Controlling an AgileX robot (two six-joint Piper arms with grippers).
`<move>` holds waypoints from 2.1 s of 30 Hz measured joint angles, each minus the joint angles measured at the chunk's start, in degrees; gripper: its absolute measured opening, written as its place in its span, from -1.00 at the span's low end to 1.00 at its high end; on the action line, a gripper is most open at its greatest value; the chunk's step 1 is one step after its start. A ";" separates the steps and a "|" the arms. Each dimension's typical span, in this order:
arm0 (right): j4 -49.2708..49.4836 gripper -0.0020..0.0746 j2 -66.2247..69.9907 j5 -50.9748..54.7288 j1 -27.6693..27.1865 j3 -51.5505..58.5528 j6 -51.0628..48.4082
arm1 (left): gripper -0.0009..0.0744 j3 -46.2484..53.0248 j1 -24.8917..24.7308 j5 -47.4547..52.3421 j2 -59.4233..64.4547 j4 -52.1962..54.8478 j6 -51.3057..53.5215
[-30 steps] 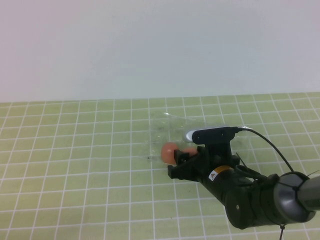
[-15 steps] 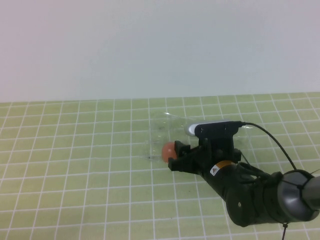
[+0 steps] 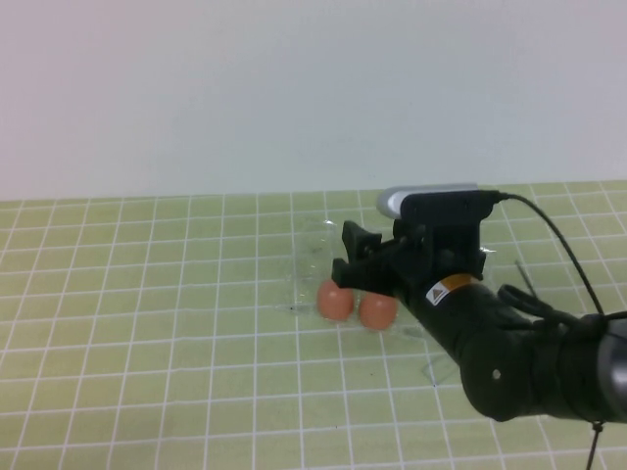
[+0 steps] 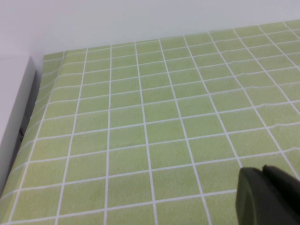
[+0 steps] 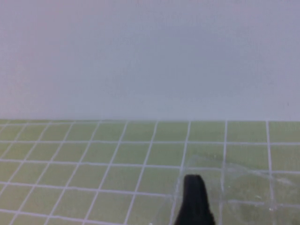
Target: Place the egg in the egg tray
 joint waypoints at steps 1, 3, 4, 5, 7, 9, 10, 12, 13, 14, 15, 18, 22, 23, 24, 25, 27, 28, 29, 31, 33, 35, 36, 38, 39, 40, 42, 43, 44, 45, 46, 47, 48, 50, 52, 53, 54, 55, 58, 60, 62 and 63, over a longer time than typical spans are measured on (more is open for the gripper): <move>0.00 0.32 -0.94 0.24 0.00 0.00 -0.27 | -0.98 0.00 0.00 0.00 0.00 0.00 0.00; 0.00 0.32 -3.07 1.10 0.00 0.00 -1.68 | -0.98 0.00 0.00 0.00 0.00 0.00 0.00; 0.00 0.30 -4.57 1.87 0.00 0.00 -2.88 | -0.98 0.00 0.00 0.00 0.00 0.00 0.00; 0.00 0.28 -6.25 2.83 0.00 0.00 -3.94 | -0.98 0.00 0.00 0.00 0.00 0.00 0.00; 0.00 0.16 -10.15 5.43 0.00 0.00 -6.61 | -0.98 0.00 0.00 0.00 0.00 0.00 0.00; 0.00 0.01 -14.07 8.53 0.00 0.03 -8.56 | -0.98 0.00 0.00 0.00 0.00 0.00 0.00; 0.00 -0.10 -16.37 10.58 0.00 0.03 -9.36 | -0.98 0.00 0.00 0.00 0.00 0.00 0.00; 0.00 -0.33 -20.61 14.80 0.00 0.03 -10.37 | -0.98 0.00 0.00 0.00 0.00 0.00 0.00; -0.13 -0.48 -22.97 17.30 0.00 0.03 -10.53 | -0.98 0.00 0.00 0.00 0.00 0.00 0.00; -0.59 -0.60 -24.86 19.29 0.00 0.03 -10.63 | -0.98 0.00 0.00 0.00 0.00 0.00 0.00; -1.55 -0.73 -27.22 21.62 0.00 0.03 -10.88 | -0.98 0.00 0.00 0.00 0.00 0.00 0.00; -6.54 -0.89 -34.04 27.83 0.00 0.13 -11.06 | -0.98 0.00 0.00 0.00 0.00 0.00 0.00; -14.64 -0.94 -41.08 33.64 0.00 0.13 -10.16 | -0.98 0.00 0.00 0.00 0.00 0.00 0.00; -15.60 -0.94 -42.19 34.56 0.00 0.13 -9.92 | -0.98 0.00 0.00 0.00 0.00 0.00 0.00; -16.21 -0.94 -43.43 35.46 0.00 0.13 -9.63 | -0.98 0.00 0.00 0.00 0.00 0.00 0.00; -16.62 -0.95 -44.54 36.40 0.00 0.13 -9.61 | -0.98 0.00 0.00 0.00 0.00 0.00 0.00; -17.15 -0.95 -46.56 38.92 0.00 0.13 -9.51 | -0.98 0.00 0.00 0.00 0.00 0.00 0.00; -17.56 -0.95 -47.59 40.52 0.00 0.13 -9.48 | -0.98 0.00 0.00 0.00 0.00 0.00 0.00; -17.96 -0.95 -48.45 41.86 0.00 0.13 -9.38 | -0.98 0.00 0.00 0.00 0.00 0.00 0.00; -19.46 -0.95 -50.90 45.46 0.00 0.15 -9.04 | -0.98 0.00 0.00 0.00 0.00 0.00 0.00; -22.53 -0.95 -53.50 48.28 0.00 0.25 -7.98 | -0.98 0.00 0.00 0.00 0.00 0.00 0.00; -26.11 -0.95 -56.51 50.78 0.00 0.37 -7.02 | -0.98 0.00 0.00 0.00 0.00 0.00 0.00; -27.86 -0.95 -58.03 51.52 0.00 0.64 -6.74 | -0.98 0.00 0.00 0.00 0.00 0.00 0.00; -29.93 -0.95 -60.83 52.46 -0.42 2.06 -5.67 | -0.98 0.00 0.00 0.00 0.00 0.00 0.00; -30.50 -0.95 -62.56 52.77 -1.36 3.26 -4.98 | -0.98 0.00 0.00 0.00 0.00 0.00 0.00; -30.79 -0.95 -64.37 53.17 -2.74 4.79 -4.44 | -0.98 0.00 0.00 0.00 0.00 0.00 0.00; -31.39 -0.95 -67.81 53.53 -6.66 8.29 -3.89 | -0.98 0.00 0.00 0.00 0.00 0.00 0.00; -31.40 -0.95 -69.83 53.80 -9.00 10.56 -3.75 | -0.98 0.00 0.00 0.00 0.00 0.00 0.00; -31.40 -0.95 -71.52 53.80 -10.97 12.45 -3.75 | -0.98 0.00 0.00 0.00 0.00 0.00 0.00; -31.40 -0.95 -73.62 53.89 -13.49 14.92 -3.46 | -0.98 0.00 0.00 0.00 0.00 0.00 0.00; -31.40 -0.95 -75.77 54.04 -16.06 17.47 -2.93 | -0.98 0.00 0.00 0.00 0.00 0.00 0.00; -31.40 -0.95 -77.96 54.04 -18.10 20.11 -2.30 | -0.98 0.00 0.00 0.00 0.00 0.00 0.00; -31.26 -0.95 -80.23 54.31 -20.68 22.74 -1.69 | -0.98 0.00 0.00 0.00 0.00 0.00 0.00; -30.08 -0.95 -84.54 54.78 -25.80 27.44 -0.99 | -0.98 0.00 0.00 0.00 0.00 0.00 0.00; -28.85 -0.95 -89.67 55.84 -30.55 32.55 -0.78 | -0.98 0.00 0.00 0.00 0.00 0.00 0.00; -28.38 -0.95 -92.31 56.56 -32.62 34.98 -0.68 | -0.98 0.00 0.00 0.00 0.00 0.00 0.00; -28.22 -0.95 -94.40 57.28 -34.04 36.81 -0.64 | -0.98 0.00 0.00 0.00 0.00 0.00 0.00; -27.94 -0.95 -96.96 58.20 -35.53 38.99 -0.64 | -0.98 0.00 0.00 0.00 0.00 0.00 0.00; -27.75 -0.95 -103.84 61.57 -38.40 44.30 -0.59 | -0.98 0.00 0.00 0.00 0.00 0.00 0.00; -27.46 -0.95 -106.86 63.72 -39.61 46.69 -0.36 | -0.98 0.00 0.00 0.00 0.00 0.00 0.00; -27.32 -0.95 -108.20 64.64 -40.40 49.12 -0.13 | -0.98 0.00 0.00 0.00 0.00 0.00 0.00; -27.32 -0.95 -108.33 64.92 -40.57 49.98 -0.07 | -0.98 0.00 0.00 0.00 0.00 0.00 0.00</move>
